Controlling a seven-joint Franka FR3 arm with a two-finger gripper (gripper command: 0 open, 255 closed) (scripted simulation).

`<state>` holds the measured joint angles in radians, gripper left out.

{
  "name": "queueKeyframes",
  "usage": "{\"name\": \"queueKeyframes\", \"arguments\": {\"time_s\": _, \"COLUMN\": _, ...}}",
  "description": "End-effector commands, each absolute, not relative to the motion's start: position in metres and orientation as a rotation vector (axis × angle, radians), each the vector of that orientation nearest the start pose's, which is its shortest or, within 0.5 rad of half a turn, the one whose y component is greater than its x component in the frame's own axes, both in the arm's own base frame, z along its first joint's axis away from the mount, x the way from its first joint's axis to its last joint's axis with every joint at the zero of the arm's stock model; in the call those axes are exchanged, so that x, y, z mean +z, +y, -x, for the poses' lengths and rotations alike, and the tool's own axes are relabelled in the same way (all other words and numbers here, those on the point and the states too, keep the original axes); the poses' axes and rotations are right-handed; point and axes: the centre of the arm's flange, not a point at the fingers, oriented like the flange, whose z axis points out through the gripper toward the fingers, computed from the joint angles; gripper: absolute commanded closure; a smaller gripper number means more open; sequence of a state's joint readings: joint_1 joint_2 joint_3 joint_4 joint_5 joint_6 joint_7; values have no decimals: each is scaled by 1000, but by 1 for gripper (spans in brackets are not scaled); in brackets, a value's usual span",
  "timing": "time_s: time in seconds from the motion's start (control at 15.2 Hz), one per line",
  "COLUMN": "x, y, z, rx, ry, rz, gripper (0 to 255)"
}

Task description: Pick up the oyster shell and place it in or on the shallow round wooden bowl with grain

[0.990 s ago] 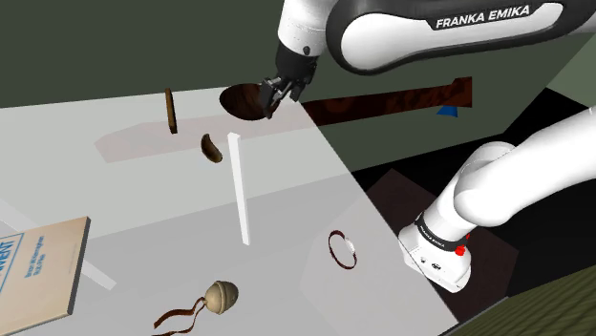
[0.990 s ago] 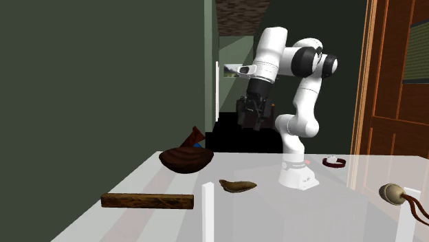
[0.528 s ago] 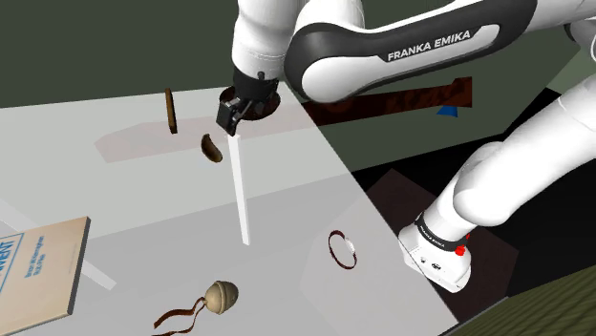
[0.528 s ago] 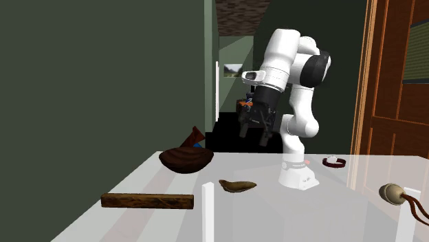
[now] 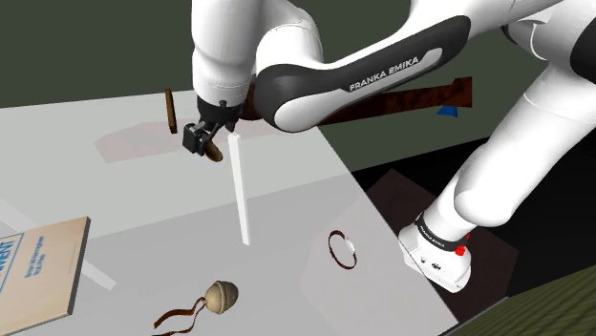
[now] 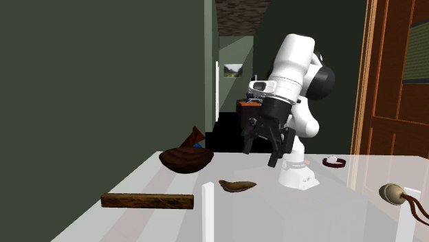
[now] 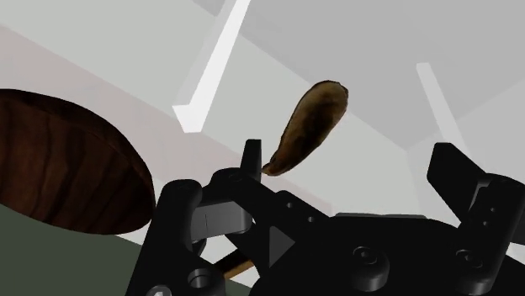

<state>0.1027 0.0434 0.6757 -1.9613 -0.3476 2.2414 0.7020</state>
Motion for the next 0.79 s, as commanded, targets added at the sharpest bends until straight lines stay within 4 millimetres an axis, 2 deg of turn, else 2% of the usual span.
{"name": "queueKeyframes", "arguments": {"time_s": 0.0, "x": 472, "y": 405, "z": -434, "rx": -576, "ry": -400, "rz": 3097, "gripper": 0}}
{"name": "queueKeyframes", "arguments": {"time_s": 0.26, "x": 454, "y": 405, "z": -441, "rx": -576, "ry": -400, "rz": 3097, "gripper": 0}}
{"name": "queueKeyframes", "arguments": {"time_s": 0.73, "x": 454, "y": 405, "z": -441, "rx": -576, "ry": -400, "rz": 3097, "gripper": 0}}
